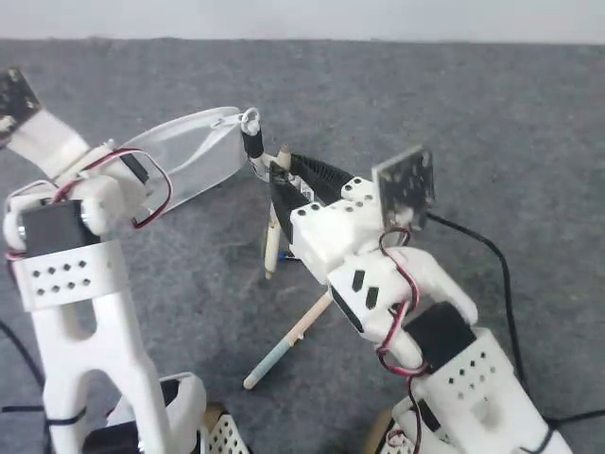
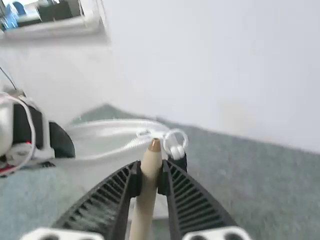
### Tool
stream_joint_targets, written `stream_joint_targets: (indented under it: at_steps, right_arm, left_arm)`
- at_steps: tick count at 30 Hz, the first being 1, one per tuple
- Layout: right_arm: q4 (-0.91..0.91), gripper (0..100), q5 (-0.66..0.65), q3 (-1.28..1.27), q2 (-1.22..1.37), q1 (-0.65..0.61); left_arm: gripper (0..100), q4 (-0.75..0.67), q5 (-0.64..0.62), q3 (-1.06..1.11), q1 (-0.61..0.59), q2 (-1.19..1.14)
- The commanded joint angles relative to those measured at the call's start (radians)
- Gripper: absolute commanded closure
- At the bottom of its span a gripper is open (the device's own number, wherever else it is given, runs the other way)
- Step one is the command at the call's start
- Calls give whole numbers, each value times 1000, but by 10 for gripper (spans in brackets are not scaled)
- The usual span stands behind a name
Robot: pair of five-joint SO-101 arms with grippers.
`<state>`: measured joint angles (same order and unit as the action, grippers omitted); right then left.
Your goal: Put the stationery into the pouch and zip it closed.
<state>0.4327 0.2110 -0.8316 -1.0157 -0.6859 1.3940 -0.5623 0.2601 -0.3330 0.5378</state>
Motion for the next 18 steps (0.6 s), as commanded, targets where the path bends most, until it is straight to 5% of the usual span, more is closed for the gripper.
stream_joint_targets:
  at_steps: [1,18]
  right_arm:
    - [-214,992,-14,-63,-67,-12]
    - [-722,992,-17,-107,-67,-12]
  left_arm:
    - [988,-41,-18,-5,0,9]
    - [988,-41,-18,5,0,9]
